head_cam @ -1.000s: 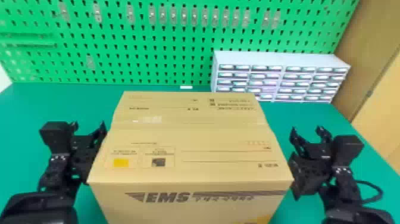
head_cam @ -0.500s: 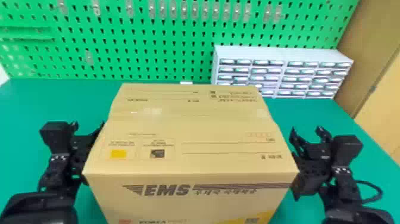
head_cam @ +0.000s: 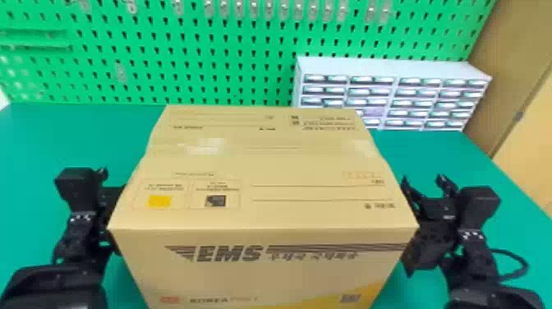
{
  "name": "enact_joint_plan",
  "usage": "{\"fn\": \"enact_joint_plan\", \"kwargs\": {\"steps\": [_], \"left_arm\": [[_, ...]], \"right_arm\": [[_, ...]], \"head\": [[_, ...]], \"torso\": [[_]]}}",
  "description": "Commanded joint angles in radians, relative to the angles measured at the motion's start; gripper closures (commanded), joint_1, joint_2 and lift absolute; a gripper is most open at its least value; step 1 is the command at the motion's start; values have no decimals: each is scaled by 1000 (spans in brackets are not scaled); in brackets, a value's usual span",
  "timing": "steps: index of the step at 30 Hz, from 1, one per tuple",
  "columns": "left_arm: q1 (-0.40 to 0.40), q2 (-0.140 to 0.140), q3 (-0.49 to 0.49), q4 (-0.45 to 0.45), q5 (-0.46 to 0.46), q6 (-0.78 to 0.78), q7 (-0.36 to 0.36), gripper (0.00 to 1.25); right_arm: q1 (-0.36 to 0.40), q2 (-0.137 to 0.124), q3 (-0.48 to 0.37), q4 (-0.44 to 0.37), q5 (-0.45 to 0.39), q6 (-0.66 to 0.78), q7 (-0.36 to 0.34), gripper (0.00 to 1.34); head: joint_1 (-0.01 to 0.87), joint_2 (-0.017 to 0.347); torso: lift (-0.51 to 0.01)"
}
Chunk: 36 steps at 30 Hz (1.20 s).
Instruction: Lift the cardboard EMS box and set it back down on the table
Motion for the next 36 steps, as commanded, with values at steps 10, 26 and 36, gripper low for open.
{"fn": "enact_joint_plan", "kwargs": {"steps": [10, 26, 36], "left_arm": [[0, 0, -1, 1, 0, 0, 0, 460], [0, 0, -1, 1, 0, 0, 0, 460], [0, 0, -5, 1, 2, 0, 0, 461]], "right_arm": [[0, 1, 0, 0, 1, -2, 0, 506], [3, 1, -4, 0, 8, -2, 0, 506], [-6, 1, -6, 0, 8, -22, 0, 506]], "head": [[678, -14], [678, -14], [678, -14]], "torso": [[-89], [-91], [-91]]}}
